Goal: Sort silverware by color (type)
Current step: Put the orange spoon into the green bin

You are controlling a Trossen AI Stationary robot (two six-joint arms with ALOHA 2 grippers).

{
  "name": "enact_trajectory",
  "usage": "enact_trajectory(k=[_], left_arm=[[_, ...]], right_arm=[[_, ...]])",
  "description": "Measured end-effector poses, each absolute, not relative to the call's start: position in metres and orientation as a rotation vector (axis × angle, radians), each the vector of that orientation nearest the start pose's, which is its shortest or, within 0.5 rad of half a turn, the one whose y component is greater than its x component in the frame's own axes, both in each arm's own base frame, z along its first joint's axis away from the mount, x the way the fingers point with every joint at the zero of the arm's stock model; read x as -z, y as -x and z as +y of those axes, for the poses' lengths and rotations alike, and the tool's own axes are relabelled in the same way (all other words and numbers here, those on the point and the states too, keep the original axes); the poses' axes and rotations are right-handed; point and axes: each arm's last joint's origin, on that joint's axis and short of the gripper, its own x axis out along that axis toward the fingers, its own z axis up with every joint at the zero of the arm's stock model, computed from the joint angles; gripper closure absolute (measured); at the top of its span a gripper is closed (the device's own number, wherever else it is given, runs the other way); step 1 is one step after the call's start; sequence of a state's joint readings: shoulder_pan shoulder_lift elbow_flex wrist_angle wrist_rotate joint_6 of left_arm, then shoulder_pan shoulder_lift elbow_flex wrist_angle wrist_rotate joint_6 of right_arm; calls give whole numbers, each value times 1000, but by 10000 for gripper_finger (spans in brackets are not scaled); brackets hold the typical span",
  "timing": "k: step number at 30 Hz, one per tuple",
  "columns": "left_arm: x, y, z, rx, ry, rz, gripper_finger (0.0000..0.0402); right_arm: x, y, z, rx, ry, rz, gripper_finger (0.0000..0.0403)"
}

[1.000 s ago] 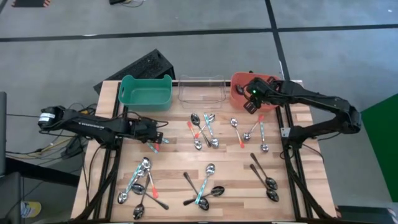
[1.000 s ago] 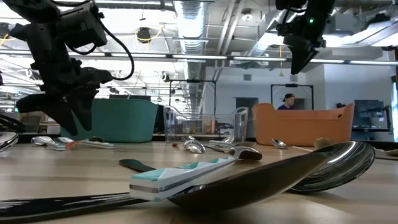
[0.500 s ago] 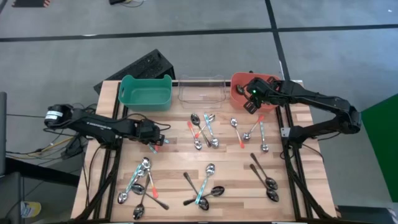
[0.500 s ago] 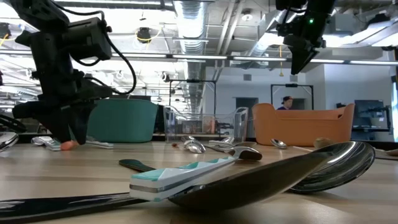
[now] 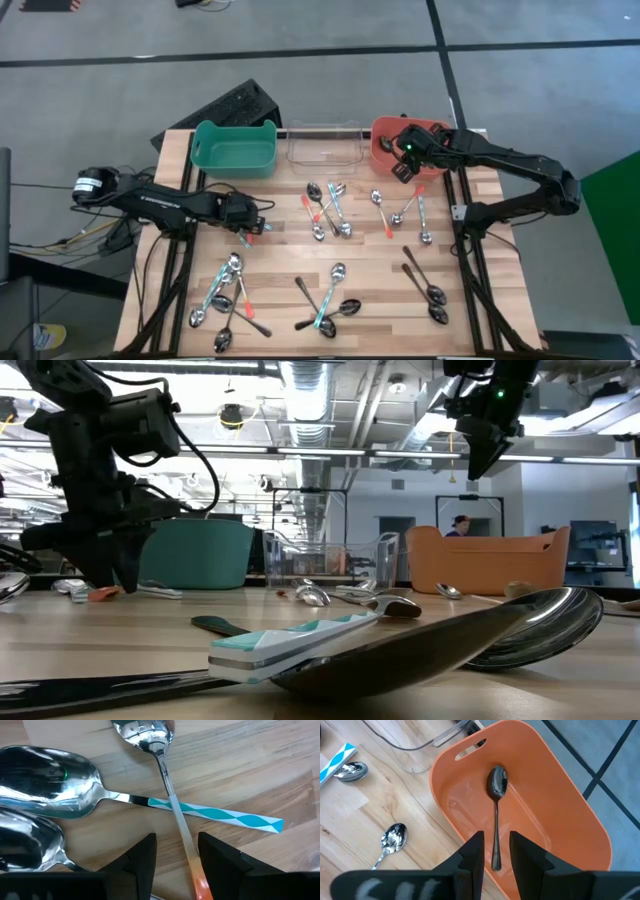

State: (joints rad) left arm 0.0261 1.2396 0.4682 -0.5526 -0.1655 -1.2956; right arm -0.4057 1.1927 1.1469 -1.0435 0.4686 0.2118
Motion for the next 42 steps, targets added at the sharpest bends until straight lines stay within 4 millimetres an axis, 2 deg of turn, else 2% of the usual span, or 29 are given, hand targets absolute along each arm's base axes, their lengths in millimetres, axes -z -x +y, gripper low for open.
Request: enact_trajectory(k=[12,24,35,42], left_arm=[[-131,-173,10,-980,944,1029,388],[-137,-177,9,-920,828,1056,401],[-182,-209,9,-785,701,933,401],[-226,-230,17,-713,537,829,401]], right_arm=[[-315,-191,-96,899,-142,1033,289],[-315,-191,-96,899,-142,1034,289],[-315,-191,-96,899,-142,1033,289],[-315,-191,-96,899,-142,1033,289]])
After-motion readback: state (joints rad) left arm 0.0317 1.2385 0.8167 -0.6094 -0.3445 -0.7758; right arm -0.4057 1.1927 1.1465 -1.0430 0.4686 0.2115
